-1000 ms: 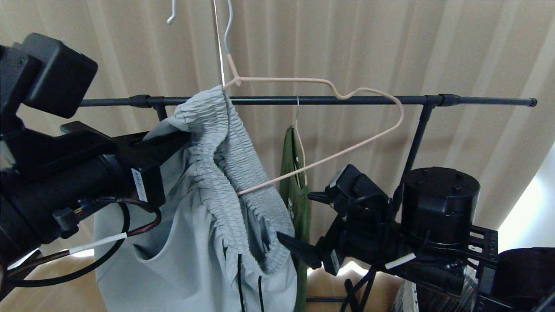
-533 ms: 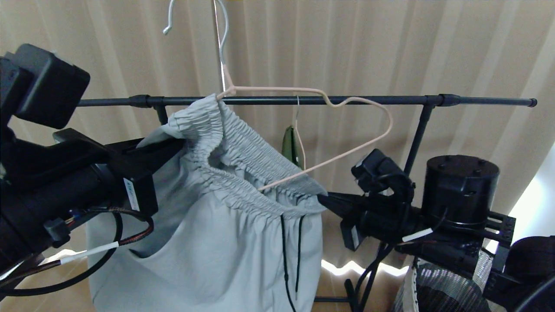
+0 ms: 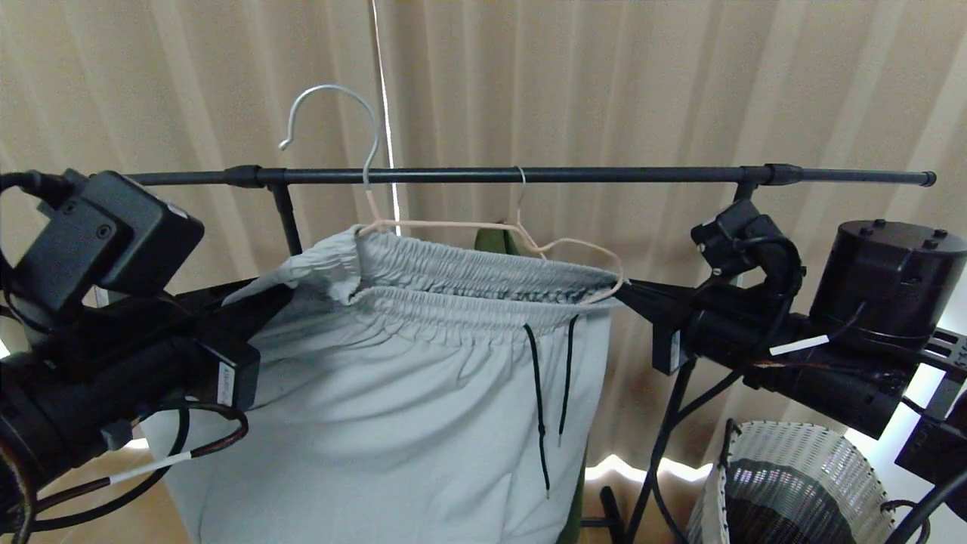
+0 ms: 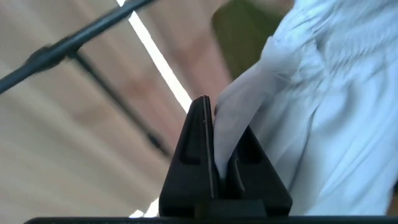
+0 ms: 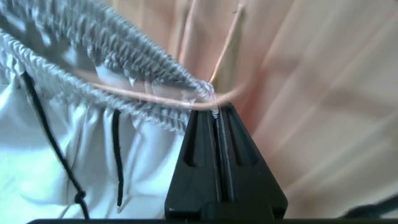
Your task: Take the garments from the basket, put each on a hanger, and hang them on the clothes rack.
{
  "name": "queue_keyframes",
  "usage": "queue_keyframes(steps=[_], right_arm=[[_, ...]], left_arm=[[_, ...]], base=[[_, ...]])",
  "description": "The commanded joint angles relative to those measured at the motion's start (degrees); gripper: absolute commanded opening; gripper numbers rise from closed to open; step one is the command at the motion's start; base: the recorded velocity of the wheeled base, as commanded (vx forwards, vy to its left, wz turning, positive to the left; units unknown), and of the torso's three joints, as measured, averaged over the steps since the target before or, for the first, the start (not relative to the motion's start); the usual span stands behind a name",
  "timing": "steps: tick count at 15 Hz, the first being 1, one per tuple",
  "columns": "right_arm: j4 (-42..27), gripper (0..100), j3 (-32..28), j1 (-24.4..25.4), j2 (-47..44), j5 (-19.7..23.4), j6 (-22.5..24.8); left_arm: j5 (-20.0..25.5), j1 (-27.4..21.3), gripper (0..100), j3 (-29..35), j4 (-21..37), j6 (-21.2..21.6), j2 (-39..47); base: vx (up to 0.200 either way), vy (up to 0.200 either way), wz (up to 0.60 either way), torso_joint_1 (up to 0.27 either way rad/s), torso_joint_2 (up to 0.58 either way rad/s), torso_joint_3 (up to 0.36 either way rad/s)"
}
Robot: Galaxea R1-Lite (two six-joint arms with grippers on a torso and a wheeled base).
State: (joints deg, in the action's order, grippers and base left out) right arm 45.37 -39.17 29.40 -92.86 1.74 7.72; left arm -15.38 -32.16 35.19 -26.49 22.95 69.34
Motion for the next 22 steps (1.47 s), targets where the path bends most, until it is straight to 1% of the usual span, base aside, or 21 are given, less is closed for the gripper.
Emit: queue_keyframes(steps=[1,2,5,7,8,10,11,12,13,15,16,17,18,19,20,21,22], right_arm=[[0.07,0,-0.65,-0.4,0.22,0.01,0.02],[-0.02,0,-1.26,-0.4,0.13,0.1,0.02],[-0.2,0,-2.49,-0.4,0.04,0.19,0.02],[-0.46,0,-2.32,1.18,0.48,0.19,0.02],[-0.55,0,-2.05,4.08,0.92,0.19,0.11],[-1.78,0,-1.26,8.65,2.15,0.01,0.46],[-3.45,0,-0.73,10.94,2.86,-0.07,0.81],[-4.24,100,-0.29,11.82,3.12,-0.07,0.98],[-5.3,100,0.85,14.01,3.56,-0.16,1.69],[-5.21,100,1.29,15.33,3.56,-0.42,2.04],[-5.21,100,0.76,15.42,3.56,-0.42,2.21],[-5.03,100,0.32,15.33,3.73,-0.51,3.88],[-4.77,100,-0.03,15.16,3.82,-0.51,6.08],[-4.59,100,-0.73,14.19,4.0,-0.51,9.33],[-4.68,100,-1.52,13.31,3.91,-0.51,11.53],[-4.68,100,-2.58,12.87,3.38,-0.51,13.46],[-5.12,100,-3.81,12.61,3.12,-0.42,14.43]], left_arm=[[-0.17,2.72,0,-2.76,0.04,2.97,0.01],[-0.17,2.89,0,-3.73,0.04,3.85,0.09],[-0.26,2.98,0,-5.66,0.04,4.03,0.27],[-0.61,2.89,0,-5.4,0.04,3.94,0.53],[-1.67,2.72,0,-4.34,0.04,3.85,1.15],[-7.73,2.63,0,-2.41,-0.05,3.32,2.82],[-9.66,2.28,0,-1.8,-0.14,1.74,3.7],[-10.02,1.84,0,-1.44,-0.14,0.34,3.96],[-10.19,-0.54,0,-0.57,-0.05,-2.92,4.49],[-9.75,-3.26,0,-0.39,-0.14,-5.82,4.49],[-9.66,-5.02,0,-0.57,-0.14,-6.43,4.22],[-9.58,-6.16,0,-0.65,-0.14,-6.34,3.87],[-9.49,-6.69,0,-0.74,-0.14,-6.08,3.61],[-9.4,-7.66,0,-0.92,-0.14,-5.99,3.61],[-8.96,-8.53,0,-0.92,-0.23,-5.99,3.52],[-7.82,-9.24,0,-1.0,-0.32,-5.9,3.43],[-6.41,-9.41,0,-1.09,-1.02,-5.82,3.43]], base=[[0.0,0.0,0.0,0.0,0.0,0.0],[0.0,0.0,0.0,0.0,0.0,0.0],[0.0,0.0,0.0,0.0,0.0,0.0],[0.0,0.0,0.0,0.0,0.0,0.0],[0.0,0.0,0.0,0.0,0.0,0.0],[0.0,0.0,0.0,0.0,0.0,0.0],[0.0,0.0,0.0,0.0,0.0,0.0],[0.0,0.0,0.0,0.0,0.0,0.0],[0.0,0.0,0.0,0.0,0.0,0.0],[0.0,0.0,0.0,0.0,0.0,0.0],[0.0,0.0,0.0,0.0,0.0,0.0],[0.0,0.0,0.0,0.0,0.0,0.0],[0.0,0.0,0.0,0.0,0.0,0.0],[0.0,0.0,0.0,0.0,0.0,0.0],[0.0,0.0,0.0,0.0,0.0,0.0],[0.0,0.0,0.0,0.0,0.0,0.0],[0.0,0.0,0.0,0.0,0.0,0.0]])
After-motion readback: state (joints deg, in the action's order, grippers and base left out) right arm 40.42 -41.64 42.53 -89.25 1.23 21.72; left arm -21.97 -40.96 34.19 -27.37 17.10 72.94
